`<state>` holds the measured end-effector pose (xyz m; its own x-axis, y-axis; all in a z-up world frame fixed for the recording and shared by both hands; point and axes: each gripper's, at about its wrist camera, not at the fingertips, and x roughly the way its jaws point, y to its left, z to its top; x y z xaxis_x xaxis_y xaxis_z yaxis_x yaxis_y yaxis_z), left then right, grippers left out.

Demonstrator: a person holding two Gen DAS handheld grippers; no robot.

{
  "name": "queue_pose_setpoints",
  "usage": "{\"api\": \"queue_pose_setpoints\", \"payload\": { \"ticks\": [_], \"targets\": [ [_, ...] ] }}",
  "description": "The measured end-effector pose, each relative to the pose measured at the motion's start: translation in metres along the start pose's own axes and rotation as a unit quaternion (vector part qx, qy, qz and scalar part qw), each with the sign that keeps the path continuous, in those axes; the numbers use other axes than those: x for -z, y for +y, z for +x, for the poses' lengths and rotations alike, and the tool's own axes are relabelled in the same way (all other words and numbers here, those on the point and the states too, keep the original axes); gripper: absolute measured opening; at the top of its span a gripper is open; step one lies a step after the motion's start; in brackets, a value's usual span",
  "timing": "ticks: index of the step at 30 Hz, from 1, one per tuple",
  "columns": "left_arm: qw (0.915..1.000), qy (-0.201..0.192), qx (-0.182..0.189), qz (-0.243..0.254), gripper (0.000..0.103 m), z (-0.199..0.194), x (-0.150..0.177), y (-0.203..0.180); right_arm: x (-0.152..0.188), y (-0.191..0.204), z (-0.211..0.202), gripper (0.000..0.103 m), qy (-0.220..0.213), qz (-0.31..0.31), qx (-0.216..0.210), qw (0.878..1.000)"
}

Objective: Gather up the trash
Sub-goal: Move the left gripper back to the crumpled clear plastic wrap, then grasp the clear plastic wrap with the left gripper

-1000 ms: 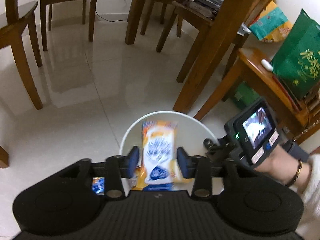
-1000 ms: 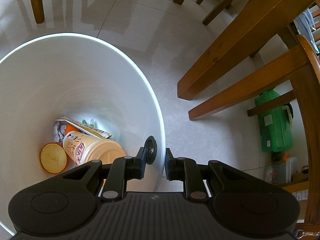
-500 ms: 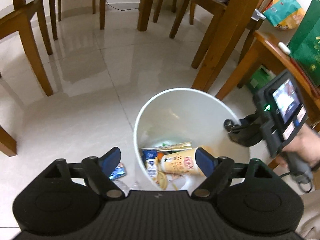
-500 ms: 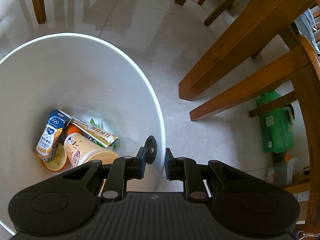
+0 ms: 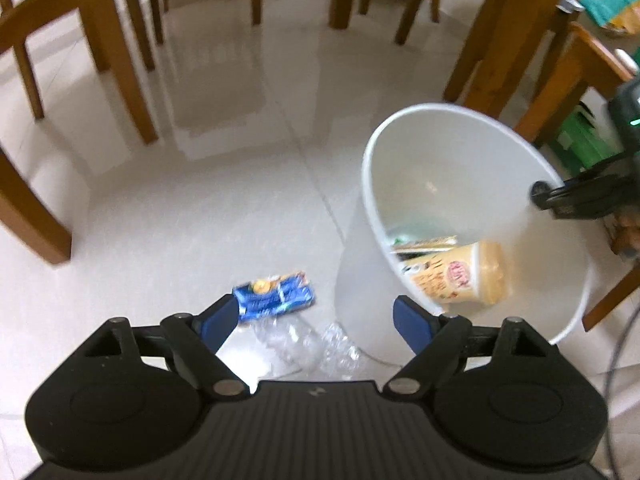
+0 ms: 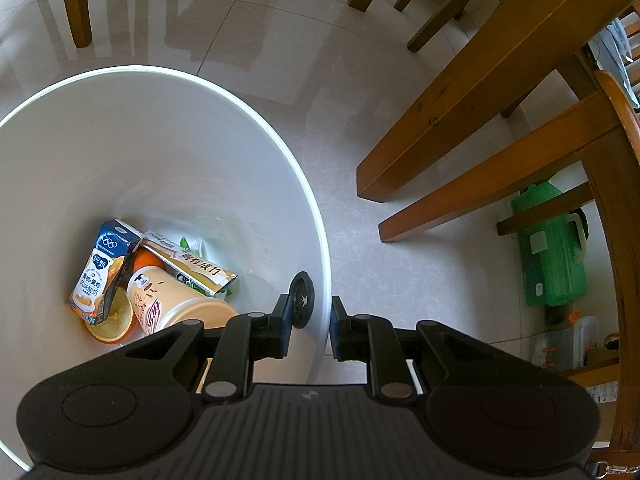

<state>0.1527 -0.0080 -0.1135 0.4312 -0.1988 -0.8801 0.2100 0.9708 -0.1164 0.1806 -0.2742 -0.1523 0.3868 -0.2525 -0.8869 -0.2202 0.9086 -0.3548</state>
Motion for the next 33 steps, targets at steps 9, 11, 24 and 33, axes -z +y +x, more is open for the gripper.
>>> {"api": "queue_pose_setpoints", "payload": {
  "ticks": [9,11,24,33],
  "targets": [
    [0.9926,0.054,-0.031,-0.104,0.084,0.106,0.044,0.026,0.001,-0.001,0.0,0.022,-0.002,-0.003,0.002,1.0],
    [0.991,0.054,-0.043,-0.115,0.084,0.13,0.05,0.025,0.001,0.0,-0.001,0.023,-0.002,-0.006,0.004,1.0],
    [0.9807,0.071,-0.073,-0.167,0.084,0.209,0.075,0.03,0.001,0.004,-0.002,0.023,-0.005,-0.016,0.01,1.0],
    [0.9848,0.085,-0.088,-0.123,0.085,0.195,0.103,0.045,0.0,0.005,-0.002,0.023,-0.004,-0.015,0.01,1.0]
  ]
}}
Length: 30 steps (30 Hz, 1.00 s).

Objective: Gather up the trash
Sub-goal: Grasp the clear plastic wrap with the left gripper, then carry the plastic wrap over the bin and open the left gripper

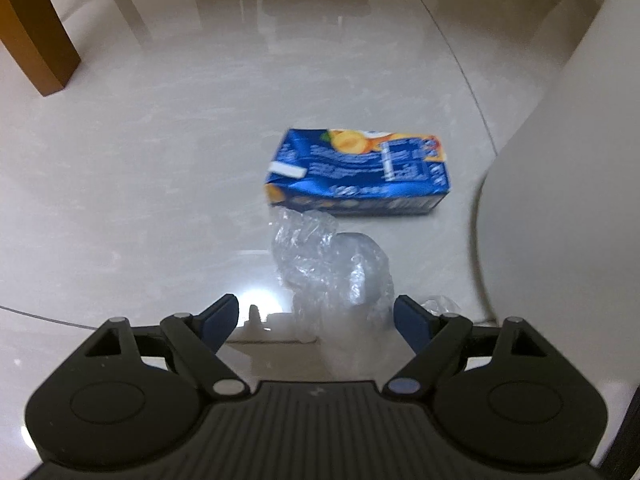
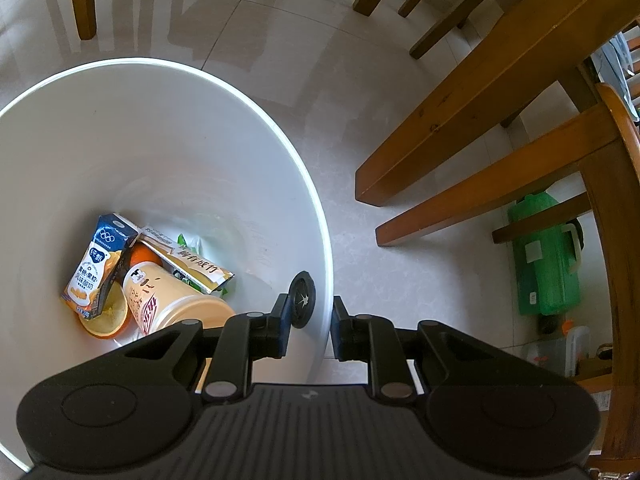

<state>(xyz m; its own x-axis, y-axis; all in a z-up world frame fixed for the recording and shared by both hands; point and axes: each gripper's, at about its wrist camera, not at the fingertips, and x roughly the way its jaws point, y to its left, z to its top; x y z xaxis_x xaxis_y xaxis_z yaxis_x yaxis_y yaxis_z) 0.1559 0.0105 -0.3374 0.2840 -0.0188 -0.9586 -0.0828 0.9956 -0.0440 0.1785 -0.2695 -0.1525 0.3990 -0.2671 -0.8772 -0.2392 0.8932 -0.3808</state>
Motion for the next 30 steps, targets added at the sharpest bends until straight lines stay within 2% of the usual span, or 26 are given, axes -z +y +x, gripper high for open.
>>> {"api": "queue_pose_setpoints", "payload": {
  "ticks": [3,6,10,13,14,17,18,23,30],
  "targets": [
    [1.0,0.005,-0.002,0.003,0.084,-0.007,0.005,0.011,0.0,0.0,0.0,0.023,0.0,-0.001,0.0,1.0],
    [0.9993,-0.006,0.026,-0.025,0.085,-0.015,0.0,0.012,0.0,0.0,0.0,0.023,0.0,0.001,0.0,1.0],
    [0.9985,-0.002,0.018,-0.052,0.084,-0.003,0.004,0.003,0.0,0.001,-0.001,0.023,0.0,0.001,0.0,1.0],
    [0.9989,-0.008,0.002,-0.046,0.083,0.003,0.007,-0.003,0.0,0.001,-0.001,0.023,-0.001,0.0,0.0,1.0],
    [0.999,-0.008,-0.002,-0.044,0.079,0.006,0.006,-0.005,0.0,0.001,-0.001,0.023,-0.001,0.0,0.0,1.0],
    [0.9992,-0.007,0.004,-0.04,0.058,0.01,0.006,-0.007,0.0,0.001,-0.001,0.023,-0.001,0.0,0.0,1.0],
    [0.9992,-0.003,0.006,-0.039,0.055,0.011,0.006,-0.006,0.0,0.001,-0.001,0.023,-0.001,0.0,0.0,1.0],
    [0.9999,-0.009,0.009,-0.01,0.047,0.004,0.005,-0.006,0.0,0.001,-0.001,0.023,-0.001,0.001,0.0,1.0],
    [0.9994,-0.01,0.007,0.031,0.045,-0.02,-0.002,-0.007,0.0,0.001,-0.001,0.023,0.0,0.002,0.0,1.0]
  ]
}}
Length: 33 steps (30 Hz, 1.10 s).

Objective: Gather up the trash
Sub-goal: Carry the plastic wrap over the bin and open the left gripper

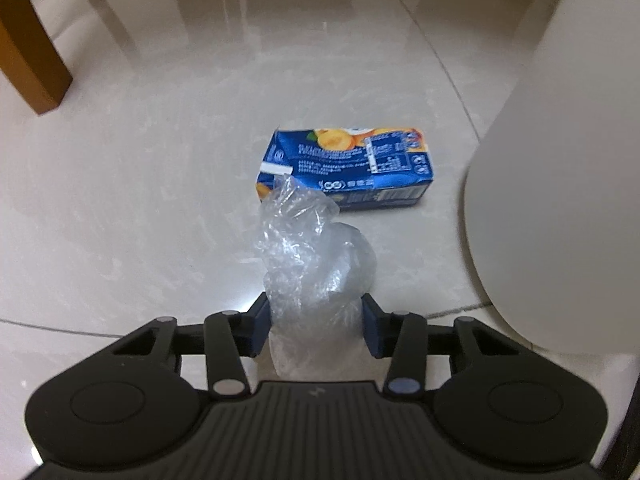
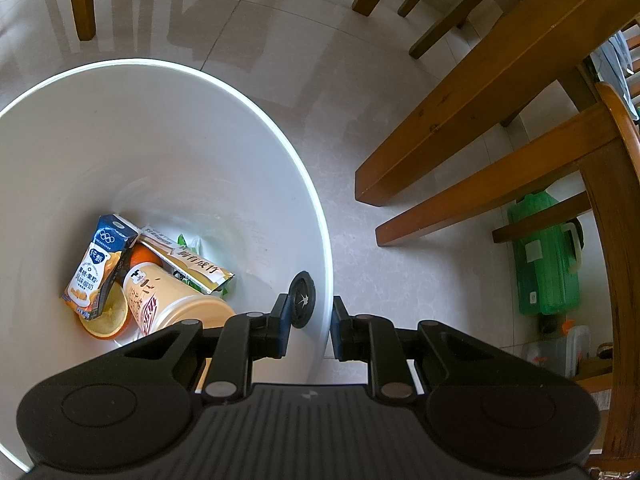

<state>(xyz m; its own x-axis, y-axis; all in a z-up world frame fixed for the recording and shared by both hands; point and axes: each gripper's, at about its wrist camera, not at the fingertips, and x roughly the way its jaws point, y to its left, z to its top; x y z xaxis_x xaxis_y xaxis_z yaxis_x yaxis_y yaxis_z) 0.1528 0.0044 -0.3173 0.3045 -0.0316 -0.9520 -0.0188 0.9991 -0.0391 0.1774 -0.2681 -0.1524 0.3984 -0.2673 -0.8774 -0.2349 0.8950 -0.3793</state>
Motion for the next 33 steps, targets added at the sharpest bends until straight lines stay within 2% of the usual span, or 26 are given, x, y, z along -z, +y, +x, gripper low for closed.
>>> {"api": "queue_pose_setpoints", "payload": {
  "ticks": [7,14,20,28,33],
  "targets": [
    [0.9973,0.013,0.008,0.072,0.044,-0.051,-0.006,-0.008,0.0,-0.001,0.0,0.023,0.001,0.003,-0.001,1.0],
    [0.9936,0.015,0.035,0.106,0.044,-0.139,-0.014,-0.008,-0.001,-0.003,0.0,0.023,0.003,0.007,-0.003,1.0],
    [0.9896,-0.006,0.056,0.133,0.044,-0.21,-0.027,-0.021,0.0,-0.005,0.002,0.023,0.005,0.012,-0.013,1.0],
    [0.9771,-0.05,0.106,0.177,0.044,-0.258,-0.068,-0.071,0.001,-0.008,0.002,0.023,0.007,0.014,-0.026,1.0],
    [0.9685,-0.065,0.133,0.2,0.044,-0.263,-0.099,-0.1,0.001,-0.008,0.003,0.023,0.005,0.008,-0.029,1.0]
  ]
}}
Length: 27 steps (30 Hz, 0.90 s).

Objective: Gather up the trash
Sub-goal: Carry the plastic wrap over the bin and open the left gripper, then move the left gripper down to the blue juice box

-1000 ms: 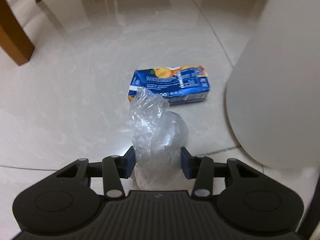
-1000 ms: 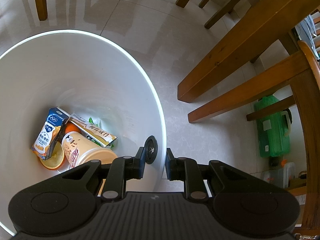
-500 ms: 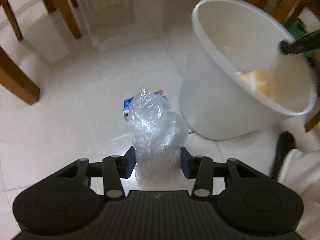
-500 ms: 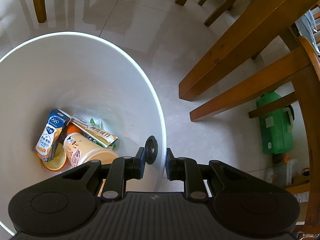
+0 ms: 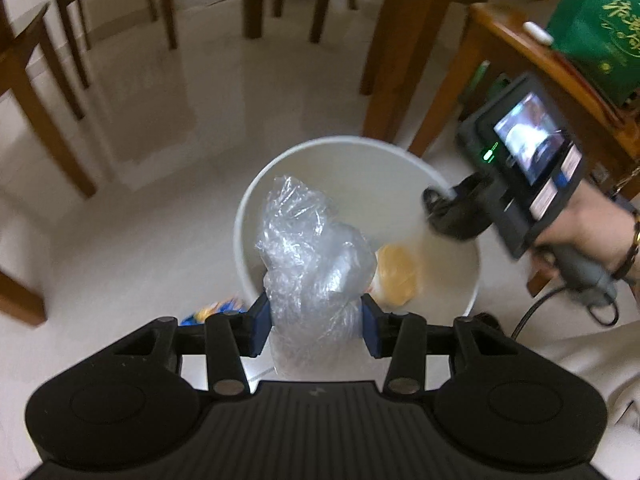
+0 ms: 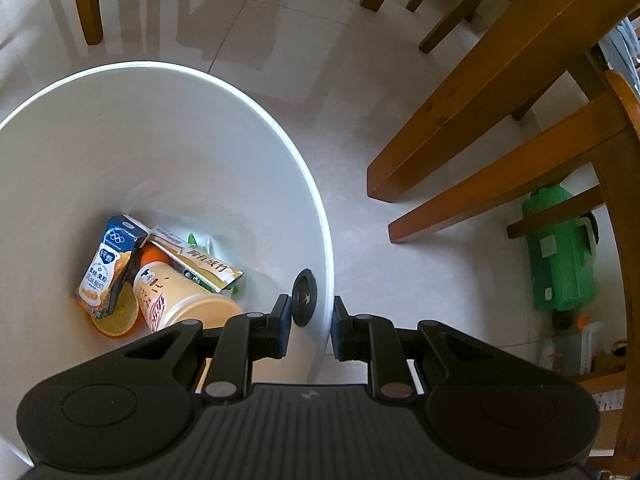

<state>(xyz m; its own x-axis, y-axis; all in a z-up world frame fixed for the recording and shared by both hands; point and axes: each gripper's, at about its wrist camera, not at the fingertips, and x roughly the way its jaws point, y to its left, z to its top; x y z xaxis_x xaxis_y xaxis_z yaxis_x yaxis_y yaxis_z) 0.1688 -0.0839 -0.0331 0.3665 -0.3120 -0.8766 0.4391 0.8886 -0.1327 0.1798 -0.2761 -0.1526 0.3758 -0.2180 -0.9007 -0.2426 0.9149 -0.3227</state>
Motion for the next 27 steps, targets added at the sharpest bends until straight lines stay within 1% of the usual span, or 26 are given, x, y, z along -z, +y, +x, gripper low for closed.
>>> {"api": "queue_pose_setpoints", "payload": {
  "ticks": [5,7,9,10,12,14,17,22,25,27],
  "targets": [
    [0.9998,0.006,0.017,-0.003,0.045,0.018,-0.015,-0.005,0.001,-0.004,0.0,0.023,0.003,0.012,-0.013,1.0],
    [0.9996,0.005,0.026,0.0,0.048,0.027,-0.019,-0.008,0.002,-0.005,0.0,0.023,0.003,0.009,-0.017,1.0],
    [0.9996,0.007,0.029,-0.001,0.06,0.037,-0.021,-0.009,0.003,-0.006,0.001,0.023,0.002,0.006,-0.021,1.0],
    [0.9996,0.008,0.028,-0.001,0.063,0.041,-0.022,-0.009,0.003,-0.008,0.002,0.023,0.005,0.009,-0.025,1.0],
    [0.9993,0.007,0.037,0.002,0.071,0.041,-0.022,-0.012,0.003,-0.009,0.004,0.022,0.01,0.014,-0.03,0.999],
    [0.9992,0.007,0.04,0.004,0.075,0.042,-0.022,-0.012,0.003,-0.009,0.004,0.021,0.01,0.013,-0.03,0.999],
    [0.9995,0.002,0.027,0.015,0.076,0.041,-0.023,-0.011,0.003,-0.009,0.003,0.02,0.01,0.012,-0.031,0.999],
    [0.9996,-0.009,-0.001,0.026,0.077,0.031,-0.019,0.008,0.003,-0.01,0.002,0.019,0.009,0.012,-0.034,0.999],
    [0.9988,-0.024,-0.015,0.04,0.086,0.019,-0.012,0.028,0.003,-0.01,0.002,0.02,0.01,0.011,-0.033,0.999],
    [0.9981,-0.022,-0.028,0.049,0.088,0.018,-0.008,0.042,0.003,-0.01,0.002,0.019,0.01,0.013,-0.035,0.999]
  ]
}}
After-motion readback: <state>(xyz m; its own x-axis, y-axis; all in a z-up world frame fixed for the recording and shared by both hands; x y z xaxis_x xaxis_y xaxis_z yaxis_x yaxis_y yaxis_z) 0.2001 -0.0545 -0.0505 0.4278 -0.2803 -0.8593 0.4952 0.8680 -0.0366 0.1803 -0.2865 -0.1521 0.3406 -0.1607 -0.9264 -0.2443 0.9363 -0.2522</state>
